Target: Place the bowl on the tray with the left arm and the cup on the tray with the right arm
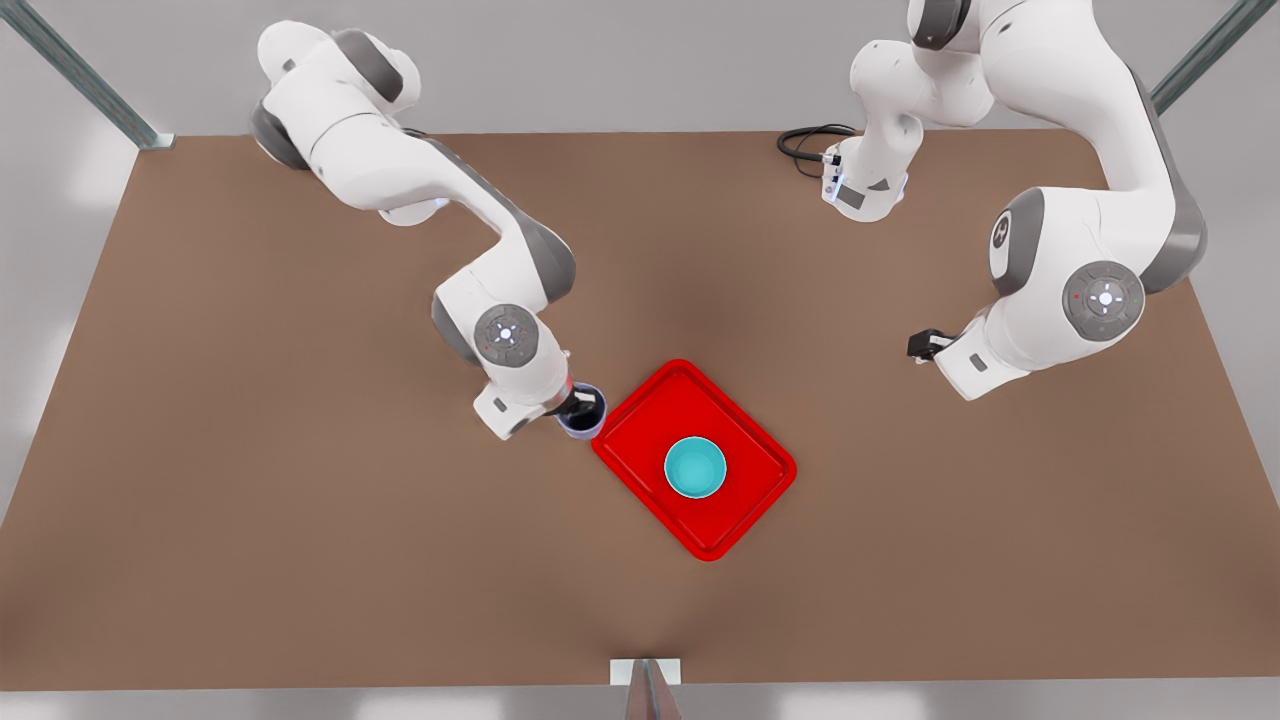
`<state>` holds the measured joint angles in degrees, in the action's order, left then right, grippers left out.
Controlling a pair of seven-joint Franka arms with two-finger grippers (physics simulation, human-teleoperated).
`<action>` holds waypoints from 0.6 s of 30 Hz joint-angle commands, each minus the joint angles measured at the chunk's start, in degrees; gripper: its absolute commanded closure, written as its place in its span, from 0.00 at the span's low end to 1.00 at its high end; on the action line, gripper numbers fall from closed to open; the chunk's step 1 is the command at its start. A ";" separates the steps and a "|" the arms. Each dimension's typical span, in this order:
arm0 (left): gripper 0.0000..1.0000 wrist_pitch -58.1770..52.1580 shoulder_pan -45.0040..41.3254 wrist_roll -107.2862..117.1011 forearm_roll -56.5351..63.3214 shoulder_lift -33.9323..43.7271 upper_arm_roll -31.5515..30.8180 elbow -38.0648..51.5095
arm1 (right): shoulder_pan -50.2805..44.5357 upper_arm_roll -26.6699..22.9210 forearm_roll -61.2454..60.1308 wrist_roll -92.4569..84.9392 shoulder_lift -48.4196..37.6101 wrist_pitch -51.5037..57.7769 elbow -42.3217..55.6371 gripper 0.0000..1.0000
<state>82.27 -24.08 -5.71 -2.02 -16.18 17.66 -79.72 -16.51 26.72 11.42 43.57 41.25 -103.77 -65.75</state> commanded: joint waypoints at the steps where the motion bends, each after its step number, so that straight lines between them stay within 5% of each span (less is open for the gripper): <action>1: 0.00 0.00 0.00 0.00 0.00 0.00 0.00 0.00 | -0.89 -0.18 0.18 0.72 1.54 0.06 1.49 0.79; 3: 0.00 0.00 0.00 0.18 0.00 0.00 0.00 0.00 | -6.78 -5.71 0.18 1.77 6.12 -3.71 5.11 0.79; 7: 0.00 0.00 -0.09 0.62 0.00 0.00 0.00 -0.09 | -10.65 -8.53 0.18 3.27 11.83 -10.48 5.11 0.79; 15: 0.00 -0.35 -0.09 0.70 0.00 0.00 0.00 -0.18 | -11.09 -8.62 0.09 0.72 16.32 -15.23 4.41 0.79; 17: 0.00 -0.35 -0.09 0.70 0.00 0.00 0.00 -0.09 | -10.92 -8.62 -0.17 -0.51 16.32 -15.67 4.41 0.49; 18: 0.00 -0.35 -0.09 0.70 0.00 0.00 0.00 -0.18 | -10.83 -8.62 -0.17 -0.60 16.32 -15.76 4.41 0.27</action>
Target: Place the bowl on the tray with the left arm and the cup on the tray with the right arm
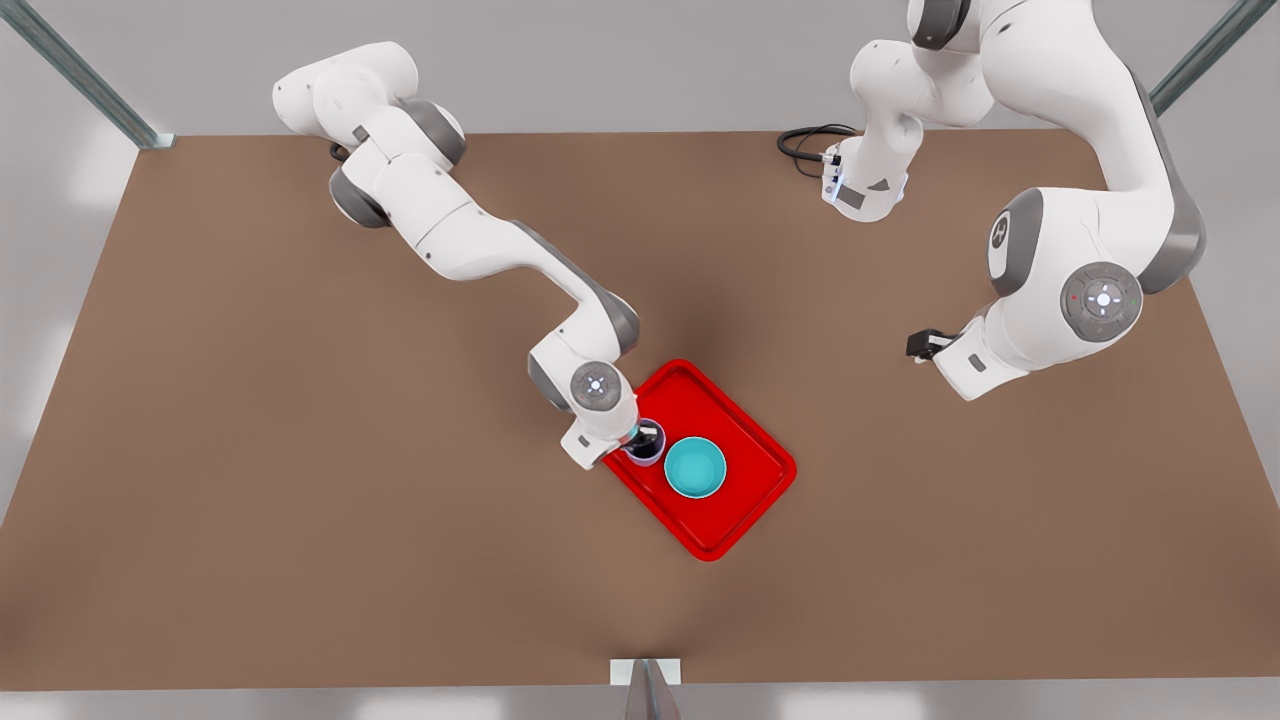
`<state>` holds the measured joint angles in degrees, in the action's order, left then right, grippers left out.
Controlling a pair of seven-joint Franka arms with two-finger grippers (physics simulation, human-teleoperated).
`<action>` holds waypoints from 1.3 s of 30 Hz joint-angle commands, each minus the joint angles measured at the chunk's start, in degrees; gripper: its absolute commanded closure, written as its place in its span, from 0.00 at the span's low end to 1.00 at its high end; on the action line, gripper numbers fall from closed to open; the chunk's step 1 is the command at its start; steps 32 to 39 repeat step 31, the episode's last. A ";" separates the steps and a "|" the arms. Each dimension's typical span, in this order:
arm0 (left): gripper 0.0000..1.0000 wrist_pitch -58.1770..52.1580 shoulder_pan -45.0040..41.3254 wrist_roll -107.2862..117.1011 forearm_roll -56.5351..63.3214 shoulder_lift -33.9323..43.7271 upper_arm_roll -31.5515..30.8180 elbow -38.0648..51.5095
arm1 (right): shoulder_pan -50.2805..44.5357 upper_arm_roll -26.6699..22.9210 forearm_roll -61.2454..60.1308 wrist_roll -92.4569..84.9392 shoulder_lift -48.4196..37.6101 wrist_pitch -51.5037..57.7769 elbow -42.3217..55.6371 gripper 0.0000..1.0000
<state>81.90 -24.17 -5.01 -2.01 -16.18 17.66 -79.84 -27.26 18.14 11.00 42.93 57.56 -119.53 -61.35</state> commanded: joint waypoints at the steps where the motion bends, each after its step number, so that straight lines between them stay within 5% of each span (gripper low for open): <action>1: 0.00 0.01 0.00 0.00 0.07 0.01 0.01 0.04 | 0.01 0.06 -0.28 -0.13 0.00 0.00 0.00 0.19; 4: 0.00 0.01 0.00 -0.09 -0.01 0.01 0.01 0.04 | 0.10 0.06 -0.37 -0.13 -0.08 -0.09 0.00 0.00; 19: 0.00 0.10 -0.09 0.26 -0.01 0.01 0.01 -0.05 | 2.38 1.29 -2.73 -0.40 -4.30 7.46 0.70 0.00; 23: 0.00 0.10 -0.09 0.26 -0.01 0.01 0.01 0.04 | 4.14 1.11 -6.69 -0.48 -14.05 14.23 0.79 0.00; 25: 0.00 0.10 -0.09 0.26 0.07 0.01 0.01 0.04 | 18.89 1.91 -8.72 -15.20 -24.05 24.42 -0.69 0.00; 27: 0.00 0.10 -0.09 0.26 0.07 0.01 0.01 0.04 | 25.39 -6.71 -8.89 -35.27 -39.33 24.26 -15.96 0.00; 29: 0.00 0.10 -0.09 0.26 -0.01 0.01 0.01 0.04 | 31.91 -6.62 -8.98 -42.50 -52.73 27.77 -27.16 0.00; 39: 0.00 0.10 -0.09 0.26 0.07 0.01 0.01 0.04 | 35.17 -6.53 -11.27 -41.79 -52.38 28.12 -27.16 0.00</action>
